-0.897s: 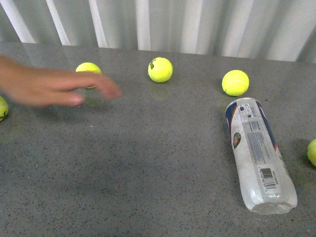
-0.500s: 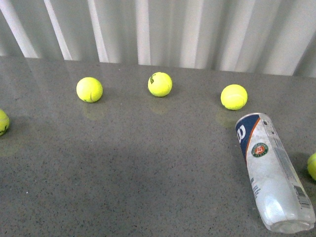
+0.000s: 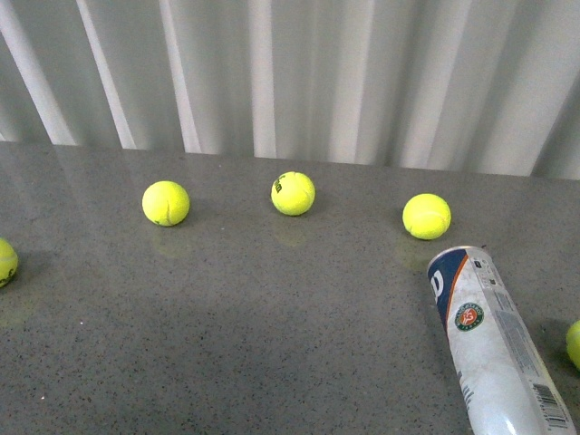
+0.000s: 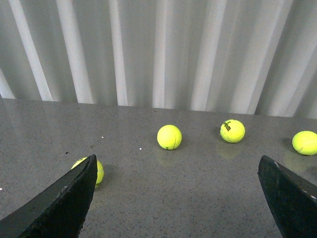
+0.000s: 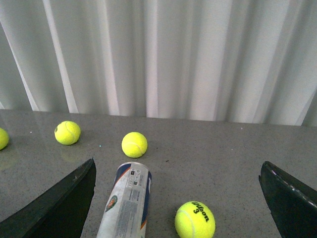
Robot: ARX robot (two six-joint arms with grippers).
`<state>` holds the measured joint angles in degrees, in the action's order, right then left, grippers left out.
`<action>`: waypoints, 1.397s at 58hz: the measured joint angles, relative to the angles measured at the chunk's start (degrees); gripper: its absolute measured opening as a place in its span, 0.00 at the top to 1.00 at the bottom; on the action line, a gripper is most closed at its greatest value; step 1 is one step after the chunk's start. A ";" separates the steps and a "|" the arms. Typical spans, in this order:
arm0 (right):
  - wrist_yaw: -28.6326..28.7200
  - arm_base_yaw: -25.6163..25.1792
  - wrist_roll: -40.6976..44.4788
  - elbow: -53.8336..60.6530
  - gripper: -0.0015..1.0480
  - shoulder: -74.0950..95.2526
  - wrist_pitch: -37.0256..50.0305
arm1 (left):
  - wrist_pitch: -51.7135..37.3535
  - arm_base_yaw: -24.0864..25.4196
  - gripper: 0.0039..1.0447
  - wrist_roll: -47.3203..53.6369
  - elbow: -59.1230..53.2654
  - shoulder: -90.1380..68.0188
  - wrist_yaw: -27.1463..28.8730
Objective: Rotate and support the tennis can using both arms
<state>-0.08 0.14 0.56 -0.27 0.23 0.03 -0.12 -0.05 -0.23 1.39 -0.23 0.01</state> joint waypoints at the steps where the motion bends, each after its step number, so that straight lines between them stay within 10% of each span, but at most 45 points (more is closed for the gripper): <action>1: 0.00 0.00 0.00 0.00 0.07 0.00 0.00 | 0.00 0.00 0.06 0.00 0.00 0.00 0.00; 6: -1.81 0.44 -0.74 -0.15 0.07 0.46 -0.59 | 0.00 0.00 0.06 0.00 0.00 0.00 0.00; 13: -23.23 -1.03 -9.55 -7.39 0.07 18.27 -0.04 | 0.00 0.00 0.06 -0.02 0.00 0.02 -0.09; 26: -10.16 -12.02 -12.52 -30.99 0.07 58.45 5.77 | 0.04 0.00 0.06 -0.02 0.00 0.04 0.02; 44: 0.66 -1.55 -14.16 -59.74 0.07 93.66 -19.87 | 0.09 0.00 0.06 -0.02 0.00 0.04 0.00; 58: 2.47 8.55 -12.35 -56.70 0.07 100.74 -20.94 | 0.09 0.00 0.06 -0.02 0.00 0.02 0.00; 81: 3.43 8.00 -12.66 -50.49 0.07 105.96 -13.31 | 0.09 0.00 0.06 -0.02 0.00 0.04 0.00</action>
<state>3.36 8.14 -12.10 -50.76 106.19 -13.28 -0.03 -0.05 -0.25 1.39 -0.19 0.01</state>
